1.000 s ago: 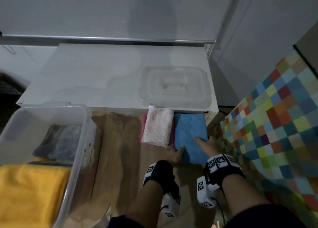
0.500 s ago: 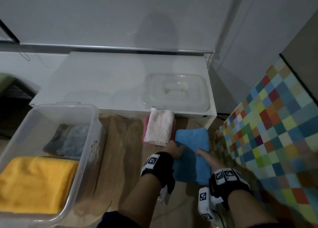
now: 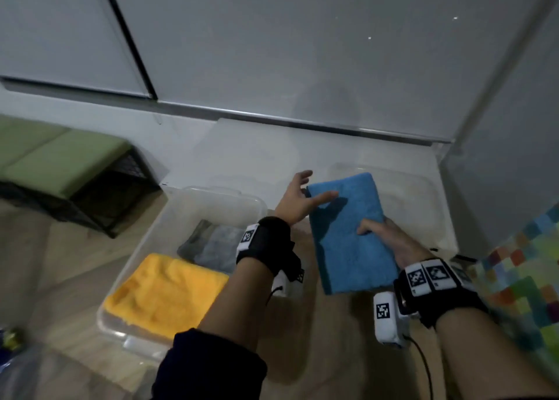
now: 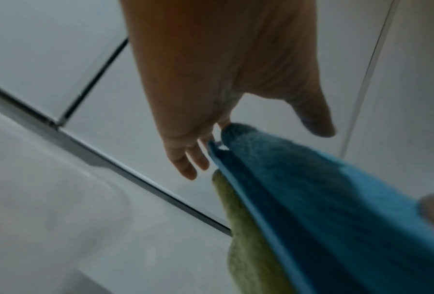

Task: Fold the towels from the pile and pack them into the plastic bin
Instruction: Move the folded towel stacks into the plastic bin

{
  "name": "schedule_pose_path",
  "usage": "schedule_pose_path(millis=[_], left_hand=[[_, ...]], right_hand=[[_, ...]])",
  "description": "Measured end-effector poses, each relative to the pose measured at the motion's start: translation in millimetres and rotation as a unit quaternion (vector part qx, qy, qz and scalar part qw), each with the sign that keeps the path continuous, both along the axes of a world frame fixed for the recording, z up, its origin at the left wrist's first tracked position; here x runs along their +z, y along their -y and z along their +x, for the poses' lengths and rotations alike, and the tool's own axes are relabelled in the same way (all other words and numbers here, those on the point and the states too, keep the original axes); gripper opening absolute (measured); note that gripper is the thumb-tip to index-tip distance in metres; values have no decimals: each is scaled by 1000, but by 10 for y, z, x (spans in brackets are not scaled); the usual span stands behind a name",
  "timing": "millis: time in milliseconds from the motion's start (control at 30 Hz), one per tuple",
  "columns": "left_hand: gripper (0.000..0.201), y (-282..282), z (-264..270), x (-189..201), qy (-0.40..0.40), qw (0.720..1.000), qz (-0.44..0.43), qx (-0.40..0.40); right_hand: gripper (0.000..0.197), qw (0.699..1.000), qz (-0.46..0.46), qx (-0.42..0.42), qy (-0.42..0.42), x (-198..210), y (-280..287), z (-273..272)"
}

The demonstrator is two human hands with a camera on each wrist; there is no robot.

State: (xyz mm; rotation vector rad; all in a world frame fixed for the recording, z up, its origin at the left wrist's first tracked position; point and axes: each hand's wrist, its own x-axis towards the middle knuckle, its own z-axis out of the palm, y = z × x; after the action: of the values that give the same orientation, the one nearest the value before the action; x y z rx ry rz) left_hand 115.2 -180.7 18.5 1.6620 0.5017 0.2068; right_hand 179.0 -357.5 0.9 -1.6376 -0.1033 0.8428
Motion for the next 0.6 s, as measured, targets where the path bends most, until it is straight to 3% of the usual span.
schedule_pose_path(millis=[67,133,233,300,433,533,600], left_hand=[[89,-382,-227,165,-1,1000,26,0],[100,-748,-470,304,-54,997,53,-29],[78,-1266,-833,425,-145,986,59,-56],[63,-1541,-1057,451,-157,987,16,-42],[64,-1889,-1387,410,-170,983,-68,11],[67,-2019,-1500,226,-182,977,-91,57],[74,-2092,-1527,55,-183,973,-108,88]], right_hand=[[55,996,-5,90,17,141,-391,-93],[44,986,2,167,21,322,-781,-238],[41,967,7,255,18,518,-1345,-425],[47,953,-9,301,25,580,-1685,-528],[30,935,-72,345,40,627,-2197,-697],[53,924,-102,367,-47,477,-2333,-730],[30,933,-99,334,-85,362,-2322,-767]])
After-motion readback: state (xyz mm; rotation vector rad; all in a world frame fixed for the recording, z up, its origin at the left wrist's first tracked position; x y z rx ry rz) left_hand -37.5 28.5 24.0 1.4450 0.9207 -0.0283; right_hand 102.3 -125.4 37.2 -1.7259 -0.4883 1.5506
